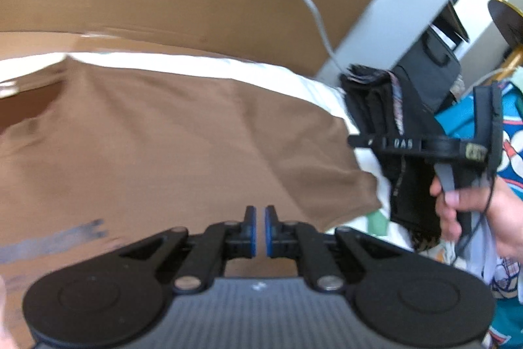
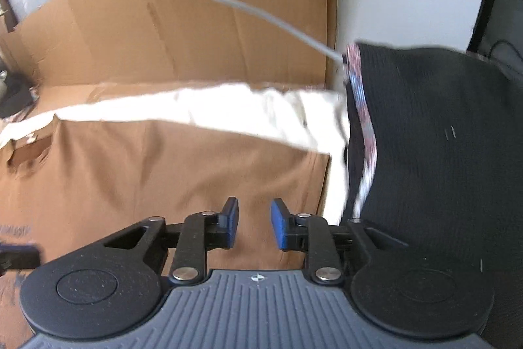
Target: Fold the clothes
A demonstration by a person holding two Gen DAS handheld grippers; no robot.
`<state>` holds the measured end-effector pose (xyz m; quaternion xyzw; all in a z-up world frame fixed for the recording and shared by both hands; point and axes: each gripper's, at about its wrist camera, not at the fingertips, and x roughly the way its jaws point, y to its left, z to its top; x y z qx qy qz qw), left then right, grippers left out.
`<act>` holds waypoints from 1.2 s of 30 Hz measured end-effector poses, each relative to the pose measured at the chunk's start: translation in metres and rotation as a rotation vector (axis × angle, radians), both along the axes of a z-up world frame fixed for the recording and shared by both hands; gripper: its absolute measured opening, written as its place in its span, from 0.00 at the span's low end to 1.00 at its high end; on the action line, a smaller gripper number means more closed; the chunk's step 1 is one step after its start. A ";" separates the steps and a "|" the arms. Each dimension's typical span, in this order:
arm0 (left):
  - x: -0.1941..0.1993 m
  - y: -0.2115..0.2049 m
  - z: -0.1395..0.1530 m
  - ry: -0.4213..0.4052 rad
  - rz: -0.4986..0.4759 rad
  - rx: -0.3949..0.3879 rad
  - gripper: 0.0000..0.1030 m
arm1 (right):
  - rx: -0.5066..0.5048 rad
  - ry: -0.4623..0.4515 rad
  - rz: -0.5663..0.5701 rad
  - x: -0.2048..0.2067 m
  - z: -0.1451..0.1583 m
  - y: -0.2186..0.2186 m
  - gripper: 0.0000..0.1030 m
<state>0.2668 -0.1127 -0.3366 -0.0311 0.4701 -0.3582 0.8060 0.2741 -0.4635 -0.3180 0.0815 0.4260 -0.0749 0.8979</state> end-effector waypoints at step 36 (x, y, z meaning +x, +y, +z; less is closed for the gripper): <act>0.012 0.063 -0.014 0.025 0.107 -0.017 0.10 | -0.315 0.216 -0.038 0.089 -0.044 -0.003 0.11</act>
